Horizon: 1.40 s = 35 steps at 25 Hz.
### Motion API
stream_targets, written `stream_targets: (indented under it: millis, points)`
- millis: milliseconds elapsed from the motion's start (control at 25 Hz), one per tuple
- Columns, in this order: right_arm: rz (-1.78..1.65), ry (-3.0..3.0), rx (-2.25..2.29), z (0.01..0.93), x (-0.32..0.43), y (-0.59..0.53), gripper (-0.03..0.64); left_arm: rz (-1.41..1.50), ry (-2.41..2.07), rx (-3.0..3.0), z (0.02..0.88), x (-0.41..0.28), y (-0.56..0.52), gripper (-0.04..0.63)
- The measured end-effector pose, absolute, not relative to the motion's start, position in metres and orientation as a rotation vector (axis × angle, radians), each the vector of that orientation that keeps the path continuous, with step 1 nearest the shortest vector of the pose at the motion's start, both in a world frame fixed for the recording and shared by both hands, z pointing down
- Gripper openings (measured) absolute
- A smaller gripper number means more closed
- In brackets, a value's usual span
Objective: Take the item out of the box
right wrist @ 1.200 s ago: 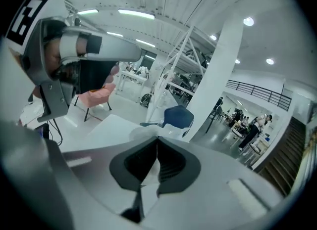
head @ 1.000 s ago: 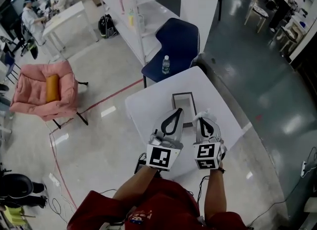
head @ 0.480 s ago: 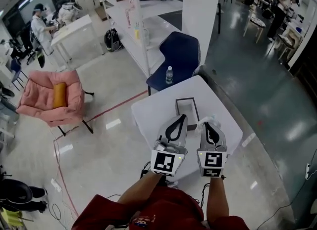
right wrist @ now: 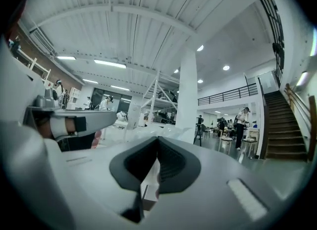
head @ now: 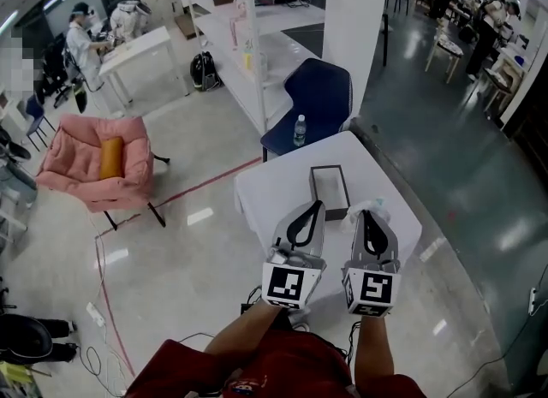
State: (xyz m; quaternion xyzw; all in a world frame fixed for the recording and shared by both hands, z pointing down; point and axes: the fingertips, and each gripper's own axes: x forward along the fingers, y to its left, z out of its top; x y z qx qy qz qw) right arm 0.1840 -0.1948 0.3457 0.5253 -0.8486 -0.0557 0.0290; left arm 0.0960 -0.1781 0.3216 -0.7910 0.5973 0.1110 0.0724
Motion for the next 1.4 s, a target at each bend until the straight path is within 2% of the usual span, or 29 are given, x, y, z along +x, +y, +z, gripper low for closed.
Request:
stream_targets:
  millis: [680, 1400]
  points:
    - [-0.470, -2.727, 1.903, 0.300, 0.194, -0.137, 0.003, 0.443, 1.756, -2.310, 0.299, 0.099, -0.130, 0.002]
    - [-0.420, -2.722, 1.849, 0.318, 0.200, -0.145, 0.003, 0.422, 1.765, -2.280, 0.304, 0.103, -0.127, 0.002]
